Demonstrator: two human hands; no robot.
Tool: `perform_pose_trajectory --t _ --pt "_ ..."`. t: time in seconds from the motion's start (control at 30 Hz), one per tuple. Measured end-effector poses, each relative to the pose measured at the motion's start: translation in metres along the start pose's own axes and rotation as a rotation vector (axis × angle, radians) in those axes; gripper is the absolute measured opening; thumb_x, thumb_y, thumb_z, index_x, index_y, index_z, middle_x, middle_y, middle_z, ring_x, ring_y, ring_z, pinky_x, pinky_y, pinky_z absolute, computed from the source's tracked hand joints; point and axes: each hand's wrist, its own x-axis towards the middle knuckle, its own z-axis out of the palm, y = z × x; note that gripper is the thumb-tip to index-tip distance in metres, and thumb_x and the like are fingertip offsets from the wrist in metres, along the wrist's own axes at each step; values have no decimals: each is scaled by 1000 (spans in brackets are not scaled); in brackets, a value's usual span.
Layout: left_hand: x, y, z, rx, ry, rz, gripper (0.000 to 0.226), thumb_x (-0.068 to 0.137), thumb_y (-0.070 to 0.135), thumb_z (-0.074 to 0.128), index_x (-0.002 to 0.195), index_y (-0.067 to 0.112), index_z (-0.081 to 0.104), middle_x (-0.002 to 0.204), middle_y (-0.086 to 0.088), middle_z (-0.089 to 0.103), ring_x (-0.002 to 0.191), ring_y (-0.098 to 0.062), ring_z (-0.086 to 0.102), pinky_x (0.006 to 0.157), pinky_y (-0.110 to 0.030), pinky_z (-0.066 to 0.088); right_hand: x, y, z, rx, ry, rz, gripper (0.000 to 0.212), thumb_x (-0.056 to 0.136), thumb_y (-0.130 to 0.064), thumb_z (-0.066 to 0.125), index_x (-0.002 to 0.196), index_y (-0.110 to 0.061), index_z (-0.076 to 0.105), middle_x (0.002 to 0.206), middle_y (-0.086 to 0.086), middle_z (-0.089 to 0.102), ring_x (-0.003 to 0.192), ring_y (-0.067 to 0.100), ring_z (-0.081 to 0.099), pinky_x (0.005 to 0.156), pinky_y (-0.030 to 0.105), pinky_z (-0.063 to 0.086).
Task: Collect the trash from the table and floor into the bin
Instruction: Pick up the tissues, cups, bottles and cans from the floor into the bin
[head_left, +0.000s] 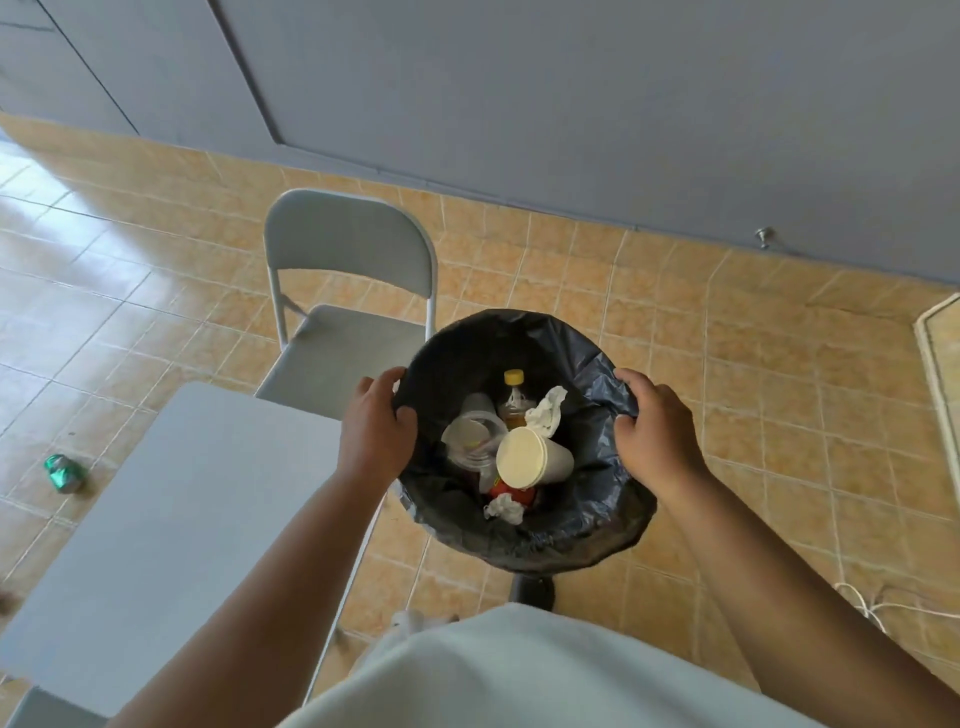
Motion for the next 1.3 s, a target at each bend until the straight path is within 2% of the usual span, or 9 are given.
perform_pose_trajectory --t 0.1,0.23,0.33,0.47,0.6,0.73,0.97,1.2,1.3 --pt "40 27 16 -4 17 -6 45 94 10 51 135 27 52 115 3 52 106 -23 57 85 -31 51 49 2 -16 -11 -1 -28 57 93 -5 51 145 -24 42 117 14 51 93 24 51 76 27 38" --pt "90 54 30 9 25 -4 46 93 12 51 136 29 52 120 0 56 105 -21 58 90 -35 52 111 0 -29 -1 -3 -25 56 92 -7 51 145 -23 44 120 16 52 106 32 54 83 28 40" --pt "139 66 39 9 4 1 49 90 12 50 137 26 51 122 -3 56 106 -23 58 89 -36 52 162 -4 -31 3 12 -13 55 91 -9 52 144 -24 46 119 15 54 104 33 56 82 27 40" --pt "211 83 59 10 -25 26 49 89 9 51 136 23 53 120 -7 56 98 -19 54 81 -29 45 234 -6 -28 5 26 19 53 91 -11 52 143 -24 47 120 15 55 100 31 58 80 27 41" --pt "285 102 72 14 -113 40 51 91 7 49 139 23 50 121 -7 55 102 -23 56 81 -29 45 302 -16 -28 -25 3 76 56 91 -7 53 144 -24 44 125 15 56 100 33 60 78 31 46" --pt "358 121 76 17 -150 36 51 91 7 48 140 23 49 126 -6 53 110 -26 55 86 -30 43 368 -36 -29 -50 30 104 57 90 -8 57 144 -17 44 132 15 57 119 35 55 97 41 49" --pt "466 152 79 23 -120 40 52 91 7 48 141 22 48 122 -8 53 99 -20 49 82 -30 41 482 -66 -32 -122 82 60 32 82 -6 60 114 -10 66 104 12 67 93 34 61 78 36 52" --pt "557 173 107 38 -27 -88 53 90 7 48 141 20 47 125 -9 52 111 -28 53 83 -29 39 629 -81 -24 -151 -20 -1 27 82 -11 60 108 -11 66 100 12 69 85 33 60 66 28 40" --pt "582 185 113 42 40 -153 52 91 6 48 141 19 47 126 -9 52 112 -28 53 84 -29 39 690 -94 -23 -155 -109 -60 27 84 -12 59 111 -11 63 103 13 67 88 34 60 67 30 42"
